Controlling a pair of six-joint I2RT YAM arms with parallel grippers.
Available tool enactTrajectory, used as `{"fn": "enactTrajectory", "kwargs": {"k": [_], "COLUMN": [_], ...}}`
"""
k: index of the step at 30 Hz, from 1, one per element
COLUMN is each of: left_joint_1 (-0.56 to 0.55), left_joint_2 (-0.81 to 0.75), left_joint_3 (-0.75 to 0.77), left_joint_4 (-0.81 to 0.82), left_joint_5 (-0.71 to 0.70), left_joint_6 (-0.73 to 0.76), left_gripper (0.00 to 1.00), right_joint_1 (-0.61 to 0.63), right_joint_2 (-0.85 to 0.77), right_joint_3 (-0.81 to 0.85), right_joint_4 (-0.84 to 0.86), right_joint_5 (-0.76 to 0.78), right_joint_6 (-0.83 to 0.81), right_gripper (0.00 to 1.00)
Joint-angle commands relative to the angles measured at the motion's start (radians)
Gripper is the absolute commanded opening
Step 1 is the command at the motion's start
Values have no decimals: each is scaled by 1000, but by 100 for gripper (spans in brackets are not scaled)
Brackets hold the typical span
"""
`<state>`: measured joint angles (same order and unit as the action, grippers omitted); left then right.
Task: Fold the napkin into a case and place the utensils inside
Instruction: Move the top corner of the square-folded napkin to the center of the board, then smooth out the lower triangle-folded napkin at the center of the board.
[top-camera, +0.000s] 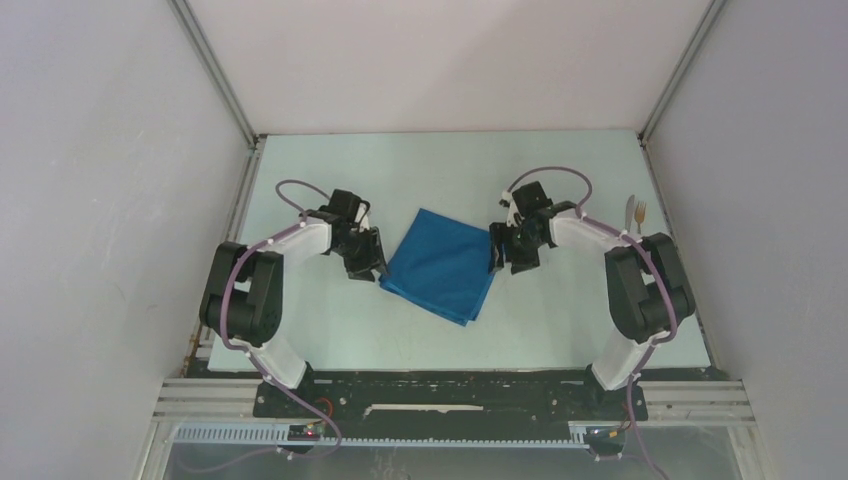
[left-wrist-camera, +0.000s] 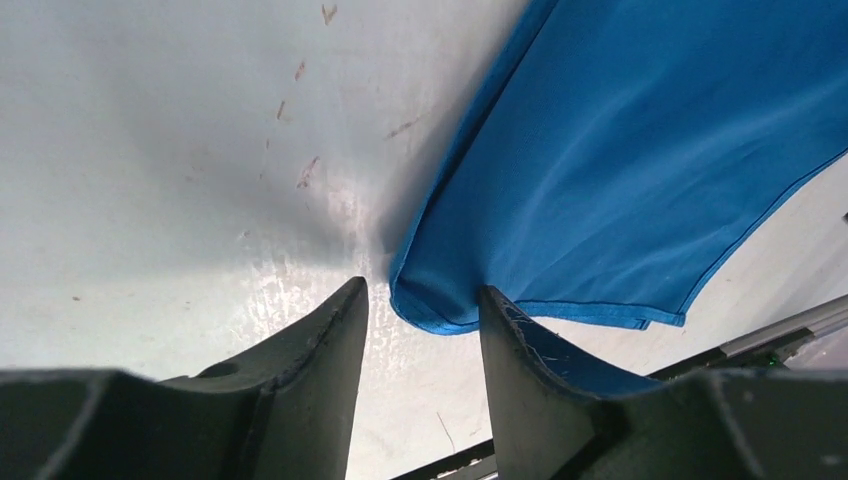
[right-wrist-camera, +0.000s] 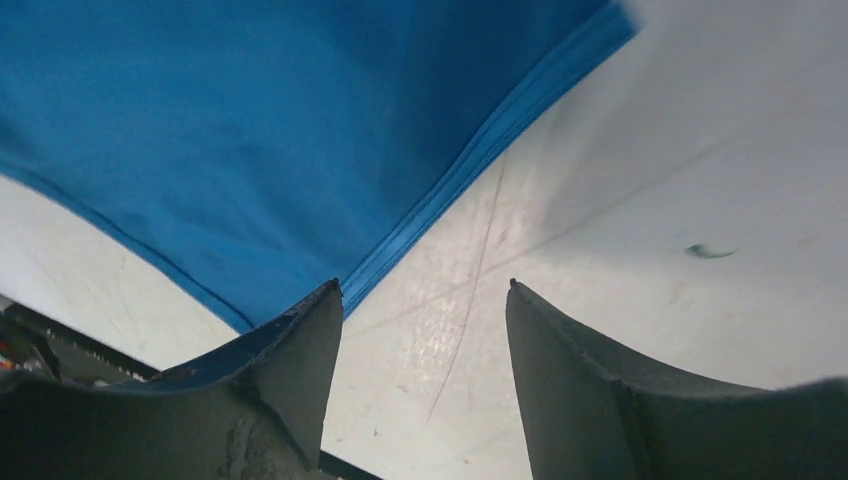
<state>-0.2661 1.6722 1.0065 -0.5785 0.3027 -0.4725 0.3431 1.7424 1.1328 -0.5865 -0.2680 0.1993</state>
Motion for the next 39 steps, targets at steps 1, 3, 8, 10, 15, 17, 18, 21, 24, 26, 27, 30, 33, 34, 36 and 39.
{"fn": "enactTrajectory", "kwargs": {"k": [1,3,8,10,15,17,18,21,24,26,27,30,33,34,36,39], "left_joint_1": [-12,-12,-10,-10,12,22,21,22,22,22,22,22,22,21,26,37], "left_joint_2": [-40,-44,-30,-15,-21,-26,-25,-19,-29,-48,-56,-64,-46,-42,-40,-33], "left_joint_3": [-48,-59,-68,-69,-87,-89,-87,-83,-84,-82,-78,-70,-66,-67,-64,-59], "left_joint_4": [42,50,66,73,68,66,66,65,69,63,55,46,52,56,57,54], "left_joint_5": [31,18,-10,-7,-55,-50,-47,-49,-40,-60,-77,-81,-62,-63,-66,-63], "left_joint_6": [-18,-24,-38,-46,-55,-53,-52,-52,-54,-49,-45,-41,-48,-51,-52,-54], "left_gripper": [51,50,43,37,25,24,24,21,22,23,23,26,24,23,23,24], "right_joint_1": [24,60,166,185,210,223,231,271,318,357,377,494,619,648,681,680], "right_joint_2": [-88,-96,-115,-122,-157,-162,-164,-162,-178,-198,-208,-229,-202,-181,-166,-153], "right_joint_3": [-98,-112,-134,-143,-164,-174,-179,-186,-187,-193,-197,-215,-221,-211,-195,-175], "right_joint_4": [122,118,94,93,98,106,114,128,144,171,186,238,301,309,315,291], "right_joint_5": [-86,-103,-20,-12,-9,-27,-36,-33,-29,-20,1,186,368,401,376,297], "right_joint_6": [95,84,62,70,79,78,75,62,25,-15,-37,-143,-267,-302,-372,-430], "right_gripper": [70,70,70,70,70,69,69,68,68,68,68,70,70,69,68,67]}}
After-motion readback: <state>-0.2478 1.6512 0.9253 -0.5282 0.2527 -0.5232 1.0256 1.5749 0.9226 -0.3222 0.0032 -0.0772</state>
